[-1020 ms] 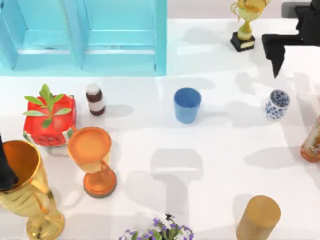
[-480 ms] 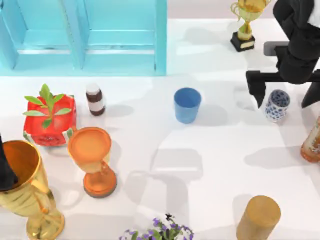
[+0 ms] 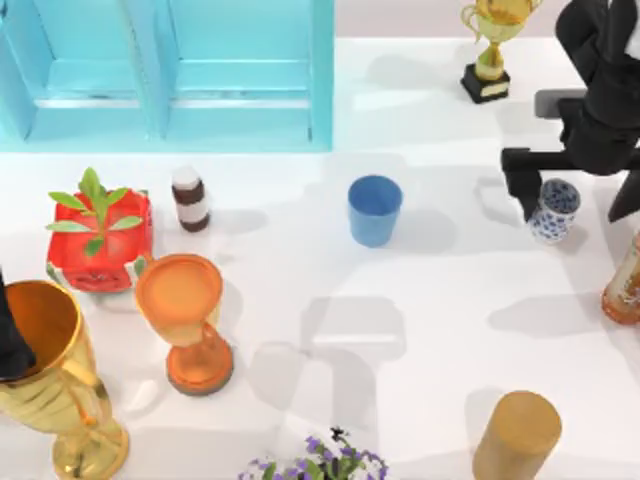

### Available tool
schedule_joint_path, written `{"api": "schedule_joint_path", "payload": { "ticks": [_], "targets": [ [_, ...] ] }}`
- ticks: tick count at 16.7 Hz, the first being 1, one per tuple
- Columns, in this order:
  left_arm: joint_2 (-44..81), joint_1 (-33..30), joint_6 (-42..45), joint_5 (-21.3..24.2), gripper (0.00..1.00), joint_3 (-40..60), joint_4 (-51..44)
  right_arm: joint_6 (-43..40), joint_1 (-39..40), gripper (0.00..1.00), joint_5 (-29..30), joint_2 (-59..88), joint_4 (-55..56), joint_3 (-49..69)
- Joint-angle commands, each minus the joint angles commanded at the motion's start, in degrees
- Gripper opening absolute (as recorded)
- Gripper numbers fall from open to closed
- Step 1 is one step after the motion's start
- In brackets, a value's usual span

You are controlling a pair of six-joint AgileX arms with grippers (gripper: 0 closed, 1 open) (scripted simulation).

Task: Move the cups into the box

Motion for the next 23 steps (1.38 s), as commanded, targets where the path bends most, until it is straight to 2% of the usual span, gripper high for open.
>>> {"api": "schedule_joint_path", "payload": {
  "ticks": [11, 23],
  "targets": [
    [0.0, 0.0, 0.0, 0.0, 1.0, 0.0, 0.0, 0.0, 0.0, 0.02, 0.0, 0.0, 0.0, 0.0],
    [0.0, 0.0, 0.0, 0.0, 1.0, 0.0, 0.0, 0.15, 2.03, 0.0, 0.06, 0.24, -0.98, 1.08]
  ]
}}
